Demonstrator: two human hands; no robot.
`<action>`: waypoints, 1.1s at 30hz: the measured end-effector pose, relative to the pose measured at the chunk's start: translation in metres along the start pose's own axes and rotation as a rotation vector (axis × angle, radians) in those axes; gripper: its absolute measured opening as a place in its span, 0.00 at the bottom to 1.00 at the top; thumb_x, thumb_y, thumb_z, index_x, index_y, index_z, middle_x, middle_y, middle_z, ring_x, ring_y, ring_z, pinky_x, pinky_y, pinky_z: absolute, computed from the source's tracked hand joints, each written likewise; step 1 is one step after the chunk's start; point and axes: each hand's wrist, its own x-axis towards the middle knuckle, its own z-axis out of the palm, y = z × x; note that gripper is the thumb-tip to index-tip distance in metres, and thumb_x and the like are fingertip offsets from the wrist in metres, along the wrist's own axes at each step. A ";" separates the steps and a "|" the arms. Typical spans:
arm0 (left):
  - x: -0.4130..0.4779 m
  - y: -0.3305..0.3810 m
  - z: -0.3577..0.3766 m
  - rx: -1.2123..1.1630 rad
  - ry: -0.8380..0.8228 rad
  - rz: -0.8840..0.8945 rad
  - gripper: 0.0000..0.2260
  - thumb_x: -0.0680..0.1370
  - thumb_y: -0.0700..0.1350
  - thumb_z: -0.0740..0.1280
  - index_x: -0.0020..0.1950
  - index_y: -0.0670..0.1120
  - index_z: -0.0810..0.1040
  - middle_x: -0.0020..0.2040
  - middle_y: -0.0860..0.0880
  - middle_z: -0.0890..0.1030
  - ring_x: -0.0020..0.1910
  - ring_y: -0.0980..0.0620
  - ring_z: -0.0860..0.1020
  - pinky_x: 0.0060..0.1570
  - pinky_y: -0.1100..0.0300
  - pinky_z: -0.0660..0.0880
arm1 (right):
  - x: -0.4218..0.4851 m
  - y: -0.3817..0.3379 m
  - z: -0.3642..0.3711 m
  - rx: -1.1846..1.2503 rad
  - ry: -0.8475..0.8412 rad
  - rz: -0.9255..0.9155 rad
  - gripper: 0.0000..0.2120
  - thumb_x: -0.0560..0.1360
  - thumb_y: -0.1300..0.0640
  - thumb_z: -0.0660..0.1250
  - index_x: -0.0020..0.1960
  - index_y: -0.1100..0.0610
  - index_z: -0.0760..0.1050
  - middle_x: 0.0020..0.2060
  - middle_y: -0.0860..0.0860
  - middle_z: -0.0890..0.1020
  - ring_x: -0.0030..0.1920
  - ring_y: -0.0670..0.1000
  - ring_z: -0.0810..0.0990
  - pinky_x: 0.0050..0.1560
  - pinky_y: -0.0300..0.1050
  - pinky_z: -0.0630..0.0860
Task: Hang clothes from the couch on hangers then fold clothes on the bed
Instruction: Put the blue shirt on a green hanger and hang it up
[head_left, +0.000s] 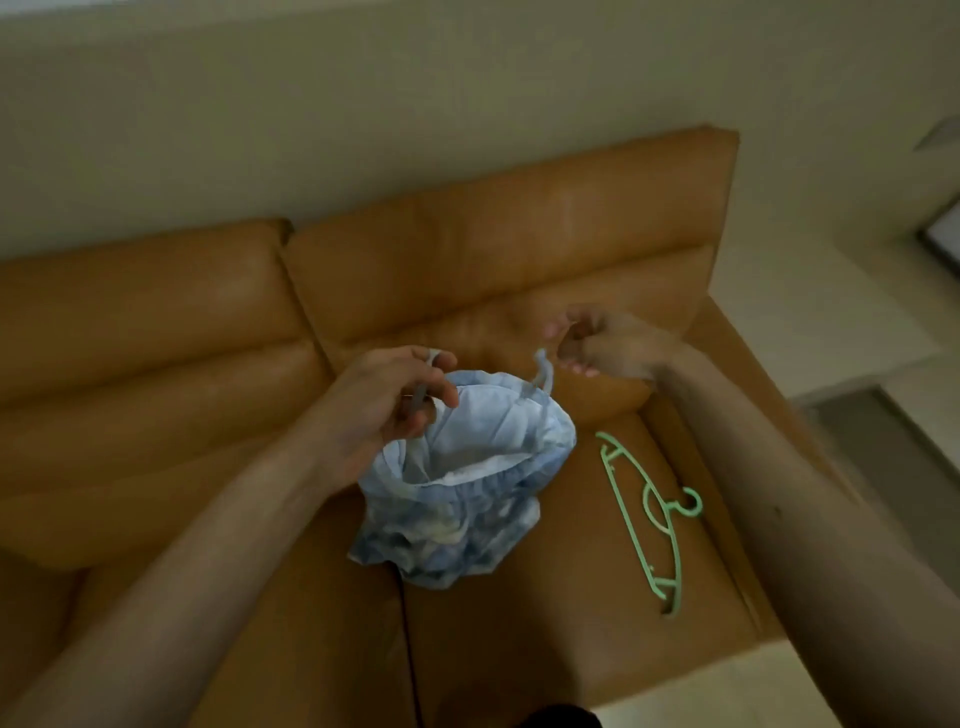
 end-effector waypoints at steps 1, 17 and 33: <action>0.013 -0.014 0.009 -0.003 -0.008 -0.033 0.11 0.80 0.37 0.62 0.61 0.39 0.77 0.37 0.46 0.82 0.28 0.55 0.71 0.26 0.66 0.69 | 0.006 0.028 0.002 0.067 0.013 0.055 0.12 0.79 0.69 0.63 0.58 0.56 0.74 0.39 0.51 0.80 0.35 0.46 0.77 0.38 0.39 0.74; 0.197 -0.201 0.160 -0.051 -0.131 -0.338 0.13 0.82 0.35 0.62 0.67 0.42 0.76 0.51 0.44 0.85 0.42 0.50 0.79 0.41 0.59 0.78 | 0.044 0.475 0.108 0.437 0.345 0.908 0.10 0.76 0.59 0.68 0.55 0.62 0.79 0.38 0.53 0.78 0.37 0.53 0.76 0.41 0.47 0.76; 0.265 -0.267 0.205 0.023 -0.246 -0.311 0.21 0.82 0.30 0.57 0.68 0.49 0.76 0.50 0.46 0.85 0.43 0.51 0.82 0.40 0.59 0.80 | 0.131 0.634 0.162 0.177 0.489 1.115 0.33 0.72 0.45 0.69 0.73 0.58 0.68 0.68 0.59 0.70 0.69 0.62 0.69 0.70 0.58 0.69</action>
